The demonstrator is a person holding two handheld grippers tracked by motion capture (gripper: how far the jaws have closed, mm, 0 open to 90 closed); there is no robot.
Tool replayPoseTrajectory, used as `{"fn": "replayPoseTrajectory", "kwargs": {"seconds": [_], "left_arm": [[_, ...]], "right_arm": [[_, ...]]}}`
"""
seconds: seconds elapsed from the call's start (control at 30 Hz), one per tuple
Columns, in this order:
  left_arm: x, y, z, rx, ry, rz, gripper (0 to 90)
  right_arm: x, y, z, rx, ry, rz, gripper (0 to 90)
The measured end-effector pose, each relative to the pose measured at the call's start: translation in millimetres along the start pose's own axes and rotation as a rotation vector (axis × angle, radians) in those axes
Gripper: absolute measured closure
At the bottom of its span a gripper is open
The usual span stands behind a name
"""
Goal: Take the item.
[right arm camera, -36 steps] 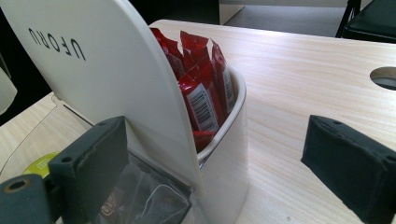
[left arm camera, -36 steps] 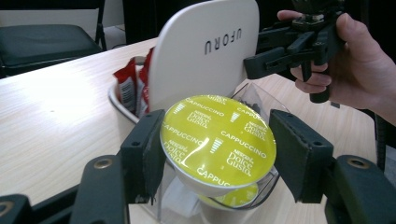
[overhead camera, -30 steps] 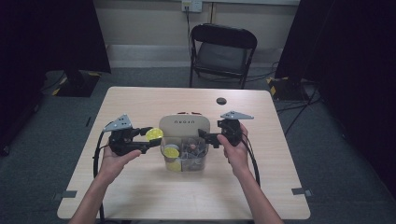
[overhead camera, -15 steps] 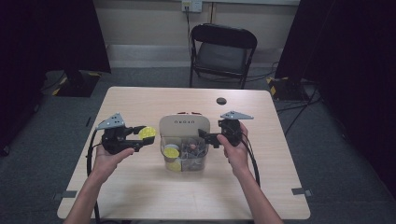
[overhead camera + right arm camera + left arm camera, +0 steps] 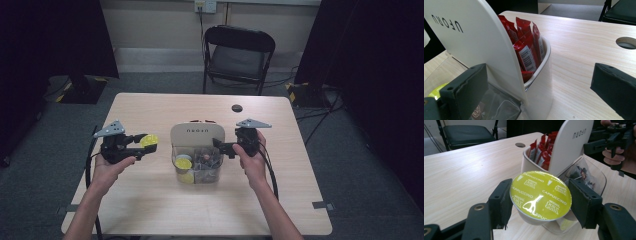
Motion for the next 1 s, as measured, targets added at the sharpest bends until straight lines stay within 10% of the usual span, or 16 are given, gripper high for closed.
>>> {"fn": "replayPoseTrajectory", "kwargs": {"seconds": [1.0], "left_arm": [[0.8, 54.4, 36.8, 0.104, 0.086, -0.134, 38.7]], "right_arm": [[-1.3, -1.4, 0.3, -0.008, 0.002, -0.011, 0.0]]}}
Point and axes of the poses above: each handheld gripper's, and its own axes: x roughly backward along the jaws, z roughly out of its underside, y roughly to its left, the point moved 3 cm from there along -x, roughly forward along the jaws, and after that the axes turned 9 degrees about y, right-handed, at the moved point
